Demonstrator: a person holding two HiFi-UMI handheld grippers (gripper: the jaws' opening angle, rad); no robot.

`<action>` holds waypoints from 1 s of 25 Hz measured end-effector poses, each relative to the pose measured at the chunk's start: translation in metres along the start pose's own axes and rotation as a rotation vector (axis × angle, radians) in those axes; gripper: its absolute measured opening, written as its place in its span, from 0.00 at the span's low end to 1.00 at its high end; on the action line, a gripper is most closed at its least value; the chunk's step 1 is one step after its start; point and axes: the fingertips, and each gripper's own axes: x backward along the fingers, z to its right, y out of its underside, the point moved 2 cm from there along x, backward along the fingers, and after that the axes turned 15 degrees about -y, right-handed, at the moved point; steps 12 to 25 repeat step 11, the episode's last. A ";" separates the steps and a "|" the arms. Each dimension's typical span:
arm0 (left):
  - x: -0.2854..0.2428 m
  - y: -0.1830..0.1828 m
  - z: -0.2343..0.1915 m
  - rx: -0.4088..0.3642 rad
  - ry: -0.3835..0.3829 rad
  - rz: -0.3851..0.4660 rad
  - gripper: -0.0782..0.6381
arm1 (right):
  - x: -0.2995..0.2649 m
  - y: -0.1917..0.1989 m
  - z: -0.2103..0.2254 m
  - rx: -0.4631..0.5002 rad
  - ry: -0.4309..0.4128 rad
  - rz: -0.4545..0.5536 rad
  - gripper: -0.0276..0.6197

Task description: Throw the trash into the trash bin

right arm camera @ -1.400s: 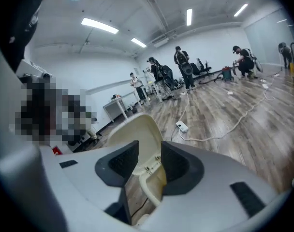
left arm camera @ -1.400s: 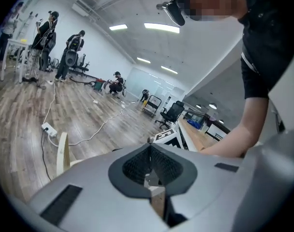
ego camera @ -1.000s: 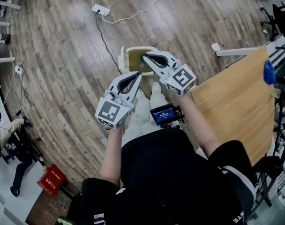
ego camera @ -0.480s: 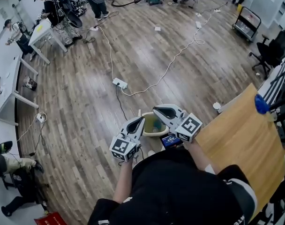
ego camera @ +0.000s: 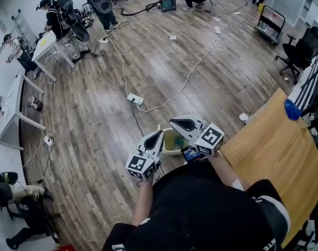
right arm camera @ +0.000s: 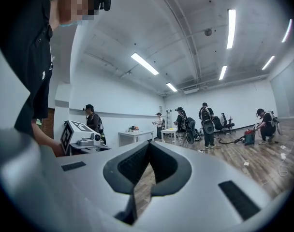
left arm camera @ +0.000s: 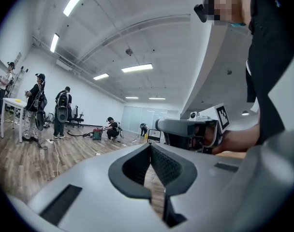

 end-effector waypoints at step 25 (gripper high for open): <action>0.006 0.000 -0.021 0.012 -0.031 0.020 0.12 | -0.008 0.010 0.000 0.015 -0.004 -0.021 0.04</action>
